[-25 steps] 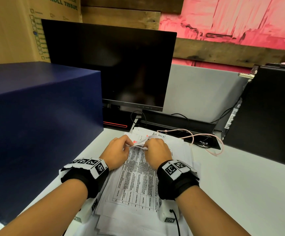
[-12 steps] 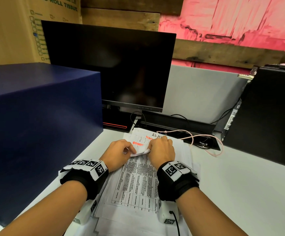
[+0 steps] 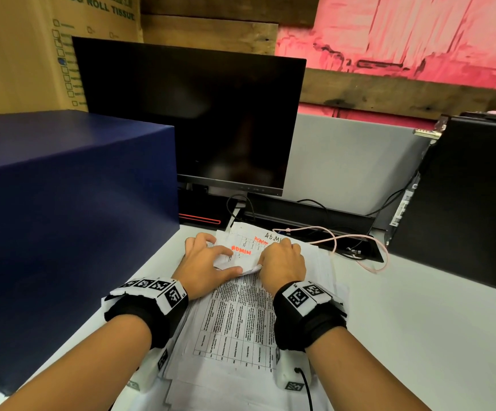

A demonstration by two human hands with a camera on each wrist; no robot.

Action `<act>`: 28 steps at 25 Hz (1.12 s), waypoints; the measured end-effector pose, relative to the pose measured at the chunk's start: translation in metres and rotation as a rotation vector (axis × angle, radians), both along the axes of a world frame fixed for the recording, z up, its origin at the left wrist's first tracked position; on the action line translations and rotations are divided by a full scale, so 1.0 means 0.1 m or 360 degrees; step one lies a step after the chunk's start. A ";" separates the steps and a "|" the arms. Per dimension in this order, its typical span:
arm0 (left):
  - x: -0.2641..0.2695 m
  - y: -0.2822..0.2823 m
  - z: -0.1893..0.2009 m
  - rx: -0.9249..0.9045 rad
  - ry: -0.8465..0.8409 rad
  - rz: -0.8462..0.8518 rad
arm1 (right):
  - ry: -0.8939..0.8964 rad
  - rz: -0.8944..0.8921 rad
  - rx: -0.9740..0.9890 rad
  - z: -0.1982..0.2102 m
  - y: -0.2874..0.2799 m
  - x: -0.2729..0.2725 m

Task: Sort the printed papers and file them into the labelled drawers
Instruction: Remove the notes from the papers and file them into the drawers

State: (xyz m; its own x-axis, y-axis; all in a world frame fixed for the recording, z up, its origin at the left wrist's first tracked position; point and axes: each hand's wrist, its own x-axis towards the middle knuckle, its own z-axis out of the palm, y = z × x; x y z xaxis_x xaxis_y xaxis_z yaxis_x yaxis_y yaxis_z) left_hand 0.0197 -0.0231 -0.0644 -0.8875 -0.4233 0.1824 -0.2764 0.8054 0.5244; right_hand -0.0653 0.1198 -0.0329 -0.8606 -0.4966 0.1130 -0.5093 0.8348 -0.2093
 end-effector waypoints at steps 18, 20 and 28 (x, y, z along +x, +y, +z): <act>0.27 0.16 0.36 0.0501 0.0436 0.0154 | 0.0143 -0.0121 -0.0938 0.12 0.52 -0.09; 0.31 0.13 0.48 0.0770 0.0583 0.0208 | 0.0009 -0.0233 -0.1009 0.17 0.66 -0.07; 0.50 0.44 1.17 0.1130 0.1061 -0.0117 | -0.0450 -0.0127 -0.1960 0.49 0.65 0.10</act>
State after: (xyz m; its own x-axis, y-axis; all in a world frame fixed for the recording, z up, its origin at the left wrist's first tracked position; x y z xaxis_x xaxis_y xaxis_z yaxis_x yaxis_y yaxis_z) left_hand 0.0700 0.0207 0.0528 -0.7232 -0.5764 0.3804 0.2910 0.2451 0.9248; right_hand -0.0553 0.1848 0.0158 -0.9527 -0.1395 0.2700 -0.2774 0.0362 -0.9601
